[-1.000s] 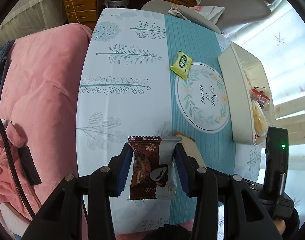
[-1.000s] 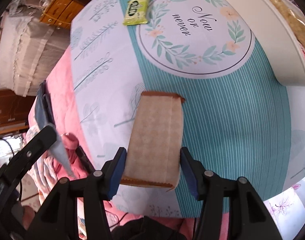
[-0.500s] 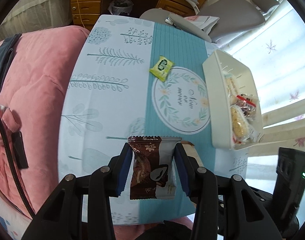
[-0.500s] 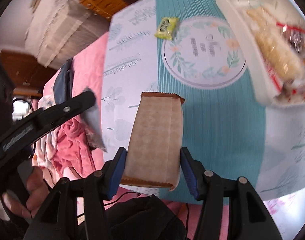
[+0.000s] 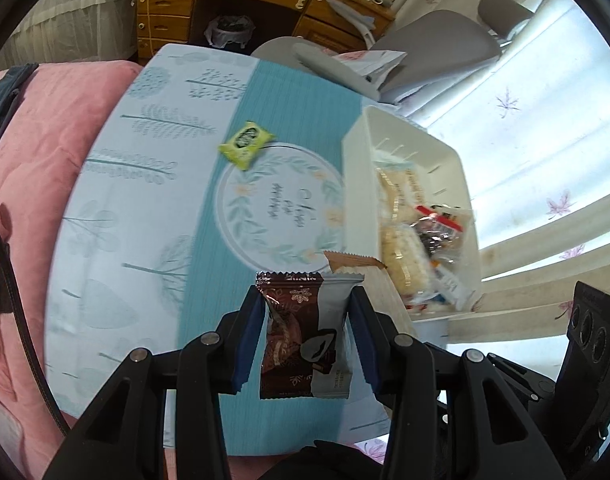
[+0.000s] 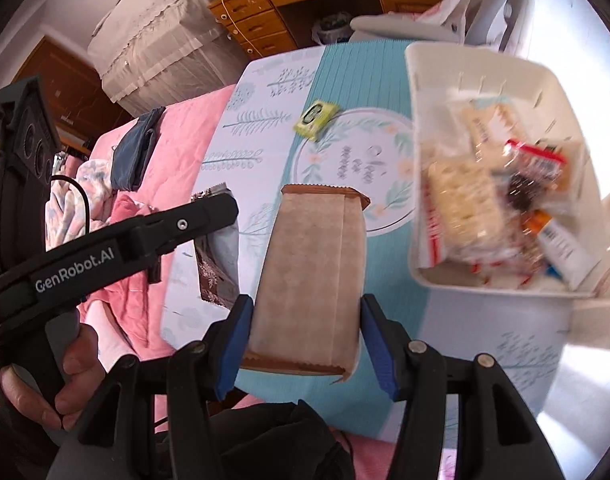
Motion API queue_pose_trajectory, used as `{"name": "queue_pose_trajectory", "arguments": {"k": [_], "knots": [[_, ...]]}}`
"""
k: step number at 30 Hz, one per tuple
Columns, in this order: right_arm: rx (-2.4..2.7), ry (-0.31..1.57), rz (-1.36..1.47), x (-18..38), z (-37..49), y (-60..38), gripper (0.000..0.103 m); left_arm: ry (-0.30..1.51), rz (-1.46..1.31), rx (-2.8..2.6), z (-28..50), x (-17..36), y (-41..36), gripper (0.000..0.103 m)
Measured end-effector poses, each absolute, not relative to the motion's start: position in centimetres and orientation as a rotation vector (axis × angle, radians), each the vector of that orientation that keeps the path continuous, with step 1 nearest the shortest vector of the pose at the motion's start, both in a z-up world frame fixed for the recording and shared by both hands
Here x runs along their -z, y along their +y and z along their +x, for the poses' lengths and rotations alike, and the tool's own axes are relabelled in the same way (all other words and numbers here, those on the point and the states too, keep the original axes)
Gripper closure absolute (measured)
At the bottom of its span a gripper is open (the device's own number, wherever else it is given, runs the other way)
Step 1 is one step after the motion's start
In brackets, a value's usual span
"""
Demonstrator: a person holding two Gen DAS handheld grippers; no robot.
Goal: Organize snacks
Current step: 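Carry the wafer packet and chocolate wrapper into the tray with both tools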
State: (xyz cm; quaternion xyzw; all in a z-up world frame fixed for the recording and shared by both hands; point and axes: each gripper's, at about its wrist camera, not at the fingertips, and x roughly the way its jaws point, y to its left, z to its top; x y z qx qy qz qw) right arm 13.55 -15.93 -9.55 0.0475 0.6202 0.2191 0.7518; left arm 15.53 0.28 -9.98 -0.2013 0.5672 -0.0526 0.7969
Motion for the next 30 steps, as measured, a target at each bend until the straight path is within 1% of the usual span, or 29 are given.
{"name": "queue_pose_trajectory", "arguments": {"k": [14,22,25,26,27,28,30], "knots": [[-0.437,1.257,0.051,8.9,16.1,-23.8,0.048,1.141,-0.423,0.190,18.5,8.9,-8.4,0.061],[-0.383,1.216,0.037,9.8,18.6,-28.2,0.048,1.154,-0.405,0.237,21.7,10.4,-13.0,0.061],[-0.368,1.208,0.046,10.3,19.6,-29.6,0.050,1.167,-0.400,0.250,22.8,11.2,-14.4,0.061],[-0.363,1.209,0.049,10.6,19.9,-30.2,0.054,1.173,-0.399,0.254,23.2,11.5,-14.8,0.061],[-0.360,1.209,0.055,10.7,20.2,-30.6,0.076,1.180,-0.397,0.257,23.5,11.8,-15.2,0.061],[-0.357,1.208,0.058,11.0,20.6,-31.1,0.083,1.192,-0.392,0.259,24.0,12.2,-15.7,0.061],[-0.349,1.212,0.067,11.4,21.2,-31.9,0.084,1.203,-0.387,0.265,24.5,12.6,-16.5,0.061]]}}
